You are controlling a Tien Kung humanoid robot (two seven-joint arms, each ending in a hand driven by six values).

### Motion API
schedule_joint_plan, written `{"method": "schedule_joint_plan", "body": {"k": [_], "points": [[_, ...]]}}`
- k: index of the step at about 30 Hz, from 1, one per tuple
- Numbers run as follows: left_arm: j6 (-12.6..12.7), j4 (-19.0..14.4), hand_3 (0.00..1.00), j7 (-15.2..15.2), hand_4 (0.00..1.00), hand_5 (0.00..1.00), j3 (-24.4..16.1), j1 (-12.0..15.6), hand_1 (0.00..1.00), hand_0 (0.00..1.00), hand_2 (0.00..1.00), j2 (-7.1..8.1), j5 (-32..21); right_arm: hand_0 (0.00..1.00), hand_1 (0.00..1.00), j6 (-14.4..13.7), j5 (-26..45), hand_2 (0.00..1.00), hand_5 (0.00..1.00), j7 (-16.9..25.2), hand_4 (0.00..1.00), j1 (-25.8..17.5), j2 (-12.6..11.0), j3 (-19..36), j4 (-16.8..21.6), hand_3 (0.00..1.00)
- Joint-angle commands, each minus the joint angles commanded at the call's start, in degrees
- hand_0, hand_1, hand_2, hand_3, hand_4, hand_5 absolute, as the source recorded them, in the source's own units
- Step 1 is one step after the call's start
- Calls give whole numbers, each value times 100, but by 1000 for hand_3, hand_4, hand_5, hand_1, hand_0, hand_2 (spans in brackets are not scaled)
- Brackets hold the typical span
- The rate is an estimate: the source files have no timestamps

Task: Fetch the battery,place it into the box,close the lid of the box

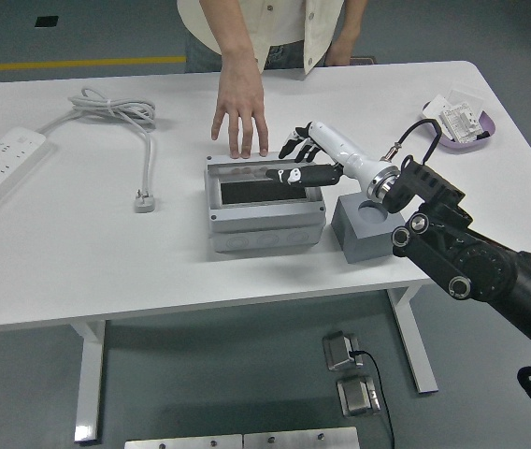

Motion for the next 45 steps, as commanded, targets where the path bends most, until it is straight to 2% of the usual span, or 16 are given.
{"method": "schedule_joint_plan", "body": {"k": [9, 15, 21, 27, 31, 36, 40, 42, 45], "points": [[1, 0, 662, 0, 722, 217, -7, 15, 671, 633, 682, -20, -1, 484, 528, 29, -19, 605, 532, -45, 921, -163, -44, -36, 174, 531], [4, 0, 661, 4, 722, 216, 4, 28, 671, 633, 683, -29, -17, 469, 526, 59, -151, 607, 530, -84, 921, -281, -42, 193, 259, 533], [4, 0, 661, 3, 722, 215, 9, 23, 671, 633, 683, -53, -26, 470, 525, 116, -560, 606, 532, -148, 922, -589, -30, 864, 589, 534], [7, 0, 661, 6, 723, 217, 38, 10, 671, 633, 683, -51, -44, 465, 523, 161, -845, 606, 531, -162, 921, -1096, -25, 1721, 1129, 535], [6, 0, 661, 1, 723, 216, 45, 42, 671, 633, 683, -44, -41, 465, 518, 88, -865, 606, 535, -85, 923, -1497, 39, 2337, 1518, 537], [9, 0, 660, -9, 722, 218, 33, 118, 671, 633, 682, -75, -52, 462, 517, -248, -531, 601, 540, 203, 924, -1996, 172, 3064, 1849, 536], [9, 0, 660, -15, 722, 218, 29, 174, 671, 633, 682, -130, -84, 462, 517, -653, 87, 601, 540, 679, 924, -2366, 235, 3551, 1760, 536], [8, 0, 661, -16, 723, 218, 27, 184, 671, 633, 683, -153, -92, 474, 509, -715, 421, 590, 562, 867, 924, -2474, 260, 3657, 1663, 521], [6, 0, 661, -24, 723, 218, 11, 179, 671, 633, 683, -174, -78, 474, 509, -659, 871, 590, 562, 1053, 924, -2582, 322, 3772, 1539, 521]]}}
